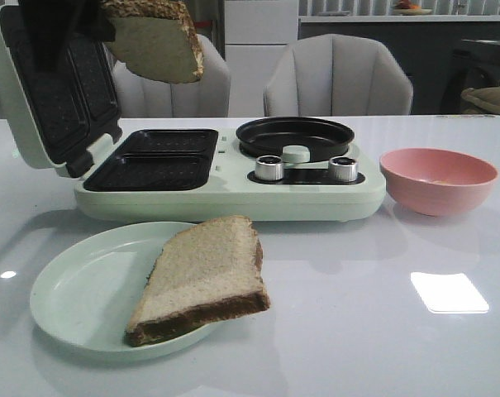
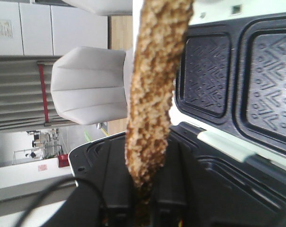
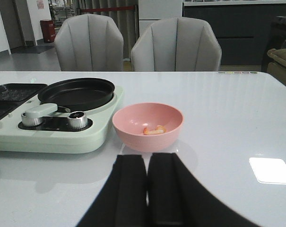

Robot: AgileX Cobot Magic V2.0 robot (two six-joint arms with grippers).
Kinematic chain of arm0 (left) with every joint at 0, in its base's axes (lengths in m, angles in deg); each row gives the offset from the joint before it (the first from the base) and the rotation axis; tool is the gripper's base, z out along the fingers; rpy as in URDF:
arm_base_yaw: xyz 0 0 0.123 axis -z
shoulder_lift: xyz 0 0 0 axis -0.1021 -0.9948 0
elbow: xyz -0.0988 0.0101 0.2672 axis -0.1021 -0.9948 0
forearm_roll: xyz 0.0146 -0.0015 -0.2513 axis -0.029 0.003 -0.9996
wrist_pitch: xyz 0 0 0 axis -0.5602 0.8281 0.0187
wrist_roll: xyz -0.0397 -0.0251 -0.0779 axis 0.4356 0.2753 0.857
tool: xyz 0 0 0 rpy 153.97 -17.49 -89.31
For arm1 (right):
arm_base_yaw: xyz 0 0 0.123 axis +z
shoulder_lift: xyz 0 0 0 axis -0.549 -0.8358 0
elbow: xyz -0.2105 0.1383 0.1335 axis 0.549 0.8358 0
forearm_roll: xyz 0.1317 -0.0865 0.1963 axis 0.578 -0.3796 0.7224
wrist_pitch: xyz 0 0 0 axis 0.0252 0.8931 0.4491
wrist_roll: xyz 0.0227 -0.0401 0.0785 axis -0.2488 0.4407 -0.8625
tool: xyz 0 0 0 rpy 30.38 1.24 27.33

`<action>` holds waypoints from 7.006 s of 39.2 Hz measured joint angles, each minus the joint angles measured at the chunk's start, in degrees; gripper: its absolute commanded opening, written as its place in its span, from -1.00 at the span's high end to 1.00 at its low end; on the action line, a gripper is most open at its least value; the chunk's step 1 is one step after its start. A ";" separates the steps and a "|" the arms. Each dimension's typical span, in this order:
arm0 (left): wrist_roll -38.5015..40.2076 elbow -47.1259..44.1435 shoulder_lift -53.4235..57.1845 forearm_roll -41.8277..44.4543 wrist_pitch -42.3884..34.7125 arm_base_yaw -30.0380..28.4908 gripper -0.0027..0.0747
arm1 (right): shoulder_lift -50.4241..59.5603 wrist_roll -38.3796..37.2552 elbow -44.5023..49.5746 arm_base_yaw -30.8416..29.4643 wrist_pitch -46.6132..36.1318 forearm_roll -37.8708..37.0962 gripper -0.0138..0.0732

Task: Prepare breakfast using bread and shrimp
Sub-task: 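Lift the bread slice with the left gripper over the sandwich maker plate, then lower the bread onto the waffle plate and open the left gripper, then withdraw the left gripper from the sandwich maker, then reach the right gripper down to the remaining bread slice on the plate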

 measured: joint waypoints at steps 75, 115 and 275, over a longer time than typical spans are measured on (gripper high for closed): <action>11.93 18.96 -31.75 3.50 -7.59 -8.96 0.25 | 0.00 -0.01 0.00 0.00 0.00 0.00 0.31; 12.06 12.55 -24.07 0.12 -8.87 -7.67 -0.72 | 0.00 -0.13 0.00 0.00 0.00 0.00 0.31; 24.15 -46.72 89.72 -54.47 5.82 -1.60 -0.72 | -37.37 -1.09 -33.99 0.00 25.83 9.11 -0.36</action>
